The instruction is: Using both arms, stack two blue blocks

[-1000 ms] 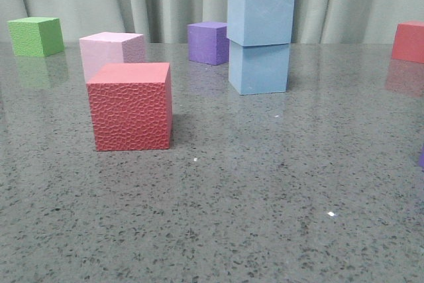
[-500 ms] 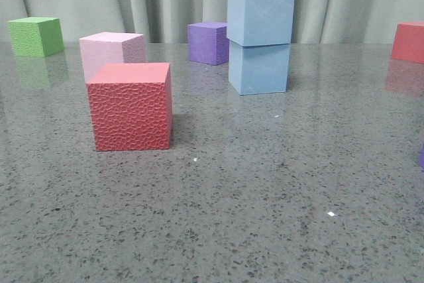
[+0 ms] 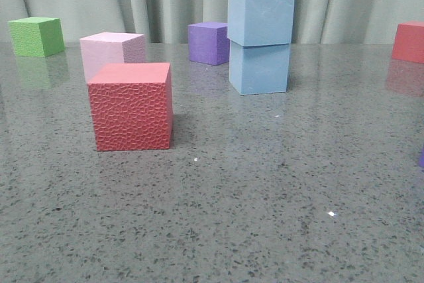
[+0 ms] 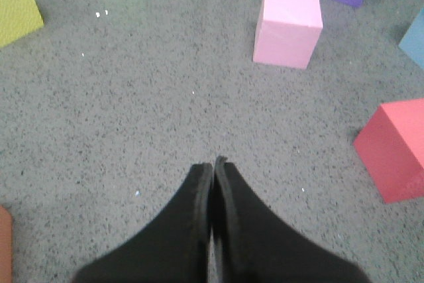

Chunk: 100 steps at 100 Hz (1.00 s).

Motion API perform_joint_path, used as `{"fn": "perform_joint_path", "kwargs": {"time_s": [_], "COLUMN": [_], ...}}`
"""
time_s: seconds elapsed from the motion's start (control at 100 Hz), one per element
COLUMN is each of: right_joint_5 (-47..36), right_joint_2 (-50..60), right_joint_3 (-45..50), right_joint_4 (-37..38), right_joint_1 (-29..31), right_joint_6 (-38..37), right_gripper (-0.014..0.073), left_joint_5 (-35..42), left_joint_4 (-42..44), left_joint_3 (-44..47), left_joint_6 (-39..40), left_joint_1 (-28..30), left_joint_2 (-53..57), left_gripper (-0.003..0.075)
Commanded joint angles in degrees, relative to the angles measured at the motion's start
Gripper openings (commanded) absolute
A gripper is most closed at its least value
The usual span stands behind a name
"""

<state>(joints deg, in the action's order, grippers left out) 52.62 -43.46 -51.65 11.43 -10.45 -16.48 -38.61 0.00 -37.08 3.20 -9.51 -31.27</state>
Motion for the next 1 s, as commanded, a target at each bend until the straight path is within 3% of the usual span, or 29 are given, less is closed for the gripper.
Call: {"fn": "perform_joint_path", "kwargs": {"time_s": [0.0, 0.22, 0.44, 0.67, 0.99], "right_joint_5": [-2.97, -2.97, -2.97, -2.97, -2.97], "right_joint_2": [0.22, 0.22, 0.22, 0.22, 0.22], "right_joint_3": [-1.34, -1.34, -1.34, -1.34, -1.34], "right_joint_4": [1.59, 1.59, 1.59, 1.59, 1.59], "right_joint_1": [0.27, 0.27, 0.27, 0.27, 0.27], "right_joint_6": [0.56, 0.56, 0.56, 0.56, 0.56], "right_gripper": [-0.0122, -0.0122, -0.0122, -0.0122, -0.0122], "left_joint_5": [9.28, 24.55, 34.92, 36.24, 36.32], "left_joint_4": [0.0, 0.0, 0.88, 1.1, 2.42], "left_joint_3": [0.38, 11.42, 24.56, 33.65, 37.87], "left_joint_6": [0.41, 0.41, 0.41, 0.41, 0.41], "left_joint_1": [0.17, 0.17, 0.17, 0.17, 0.84], "left_joint_2": [0.79, 7.83, 17.55, 26.69, 32.51], "left_gripper": [-0.0019, -0.0019, -0.0019, -0.0019, -0.0019]}}
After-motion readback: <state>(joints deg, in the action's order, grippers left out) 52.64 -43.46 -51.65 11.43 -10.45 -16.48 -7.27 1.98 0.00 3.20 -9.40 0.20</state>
